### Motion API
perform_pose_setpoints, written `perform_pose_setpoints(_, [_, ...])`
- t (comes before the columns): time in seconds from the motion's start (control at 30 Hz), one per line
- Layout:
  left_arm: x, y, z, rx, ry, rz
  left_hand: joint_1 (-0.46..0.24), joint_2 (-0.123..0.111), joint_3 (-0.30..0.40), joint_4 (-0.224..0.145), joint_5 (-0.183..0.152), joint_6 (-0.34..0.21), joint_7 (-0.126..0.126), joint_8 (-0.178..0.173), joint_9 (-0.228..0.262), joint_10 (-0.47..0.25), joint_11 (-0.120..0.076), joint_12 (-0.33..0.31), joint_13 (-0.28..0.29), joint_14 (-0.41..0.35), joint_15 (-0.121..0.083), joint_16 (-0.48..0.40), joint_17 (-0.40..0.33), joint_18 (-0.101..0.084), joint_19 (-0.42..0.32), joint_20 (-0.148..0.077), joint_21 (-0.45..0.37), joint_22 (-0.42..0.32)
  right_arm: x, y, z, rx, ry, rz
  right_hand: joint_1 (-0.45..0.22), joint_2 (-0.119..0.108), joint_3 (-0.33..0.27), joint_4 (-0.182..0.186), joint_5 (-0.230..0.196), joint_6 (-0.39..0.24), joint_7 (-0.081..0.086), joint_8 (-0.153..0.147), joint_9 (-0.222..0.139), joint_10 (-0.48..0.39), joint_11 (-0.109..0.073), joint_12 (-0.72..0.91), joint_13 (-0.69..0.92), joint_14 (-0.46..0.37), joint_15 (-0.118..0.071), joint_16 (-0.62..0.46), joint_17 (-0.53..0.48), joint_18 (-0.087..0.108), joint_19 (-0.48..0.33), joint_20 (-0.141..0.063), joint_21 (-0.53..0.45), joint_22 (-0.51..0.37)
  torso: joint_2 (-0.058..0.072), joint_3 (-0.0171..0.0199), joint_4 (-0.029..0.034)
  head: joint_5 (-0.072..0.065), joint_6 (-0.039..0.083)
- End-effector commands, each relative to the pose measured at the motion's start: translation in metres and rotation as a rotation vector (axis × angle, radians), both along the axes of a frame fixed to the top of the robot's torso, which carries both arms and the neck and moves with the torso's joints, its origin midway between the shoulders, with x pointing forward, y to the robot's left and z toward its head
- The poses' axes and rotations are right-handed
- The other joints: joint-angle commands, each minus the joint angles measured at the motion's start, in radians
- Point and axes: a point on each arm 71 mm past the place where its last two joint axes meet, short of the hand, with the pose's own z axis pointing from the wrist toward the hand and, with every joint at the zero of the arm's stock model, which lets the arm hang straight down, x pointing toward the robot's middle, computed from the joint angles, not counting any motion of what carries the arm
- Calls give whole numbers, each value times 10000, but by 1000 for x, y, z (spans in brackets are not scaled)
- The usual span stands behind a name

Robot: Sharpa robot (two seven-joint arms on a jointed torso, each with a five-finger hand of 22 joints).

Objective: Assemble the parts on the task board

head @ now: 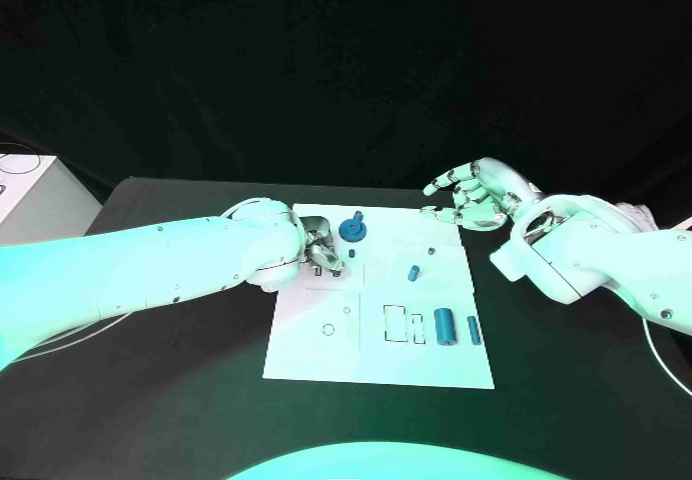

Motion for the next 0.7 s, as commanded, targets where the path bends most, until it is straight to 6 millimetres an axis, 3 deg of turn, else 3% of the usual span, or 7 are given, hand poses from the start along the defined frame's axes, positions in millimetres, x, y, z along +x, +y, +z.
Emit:
perform_pose_setpoints(0.03, [-3, -1, -4, 128, 197, -132, 74, 38, 1911, -1944, 67, 240, -157, 23, 18, 69, -20, 62, 4, 929, -58, 32, 2276, -133, 72, -27, 58, 176, -1, 1, 0, -41, 54, 122, -82, -3, 36, 29, 25, -63, 29, 49, -13, -85, 0, -52, 52, 1038, 57, -2, 2571, 16, 762, 35, -47, 2194, -10, 0, 13, 12, -14])
perform_pose_setpoints(0.27, [-4, 0, -5, 242, 345, -216, 69, 41, 1924, -1935, 72, 249, -160, 18, 21, 60, -23, 37, -35, 926, -63, 27, 2267, -134, 76, -32, 61, 180, 0, 1, 0, -45, 62, 123, -88, 1, 39, 28, 30, -64, 28, 51, -14, -97, 0, -64, 40, 1039, 57, 0, 2574, 19, 757, 35, -56, 2187, -10, 6, -18, 31, -23])
perform_pose_setpoints(0.7, [-4, 3, -6, 368, 423, -180, 69, 36, 1931, -1937, 73, 252, -162, 15, 23, 64, -25, 37, -34, 928, -65, 31, 2274, -135, 80, -34, 63, 185, 0, 1, 0, -47, 70, 122, -88, 1, 39, 28, 30, -64, 28, 51, -14, -97, 0, -64, 40, 1039, 57, 0, 2574, 19, 757, 35, -56, 2187, -2, 4, -9, 19, -22])
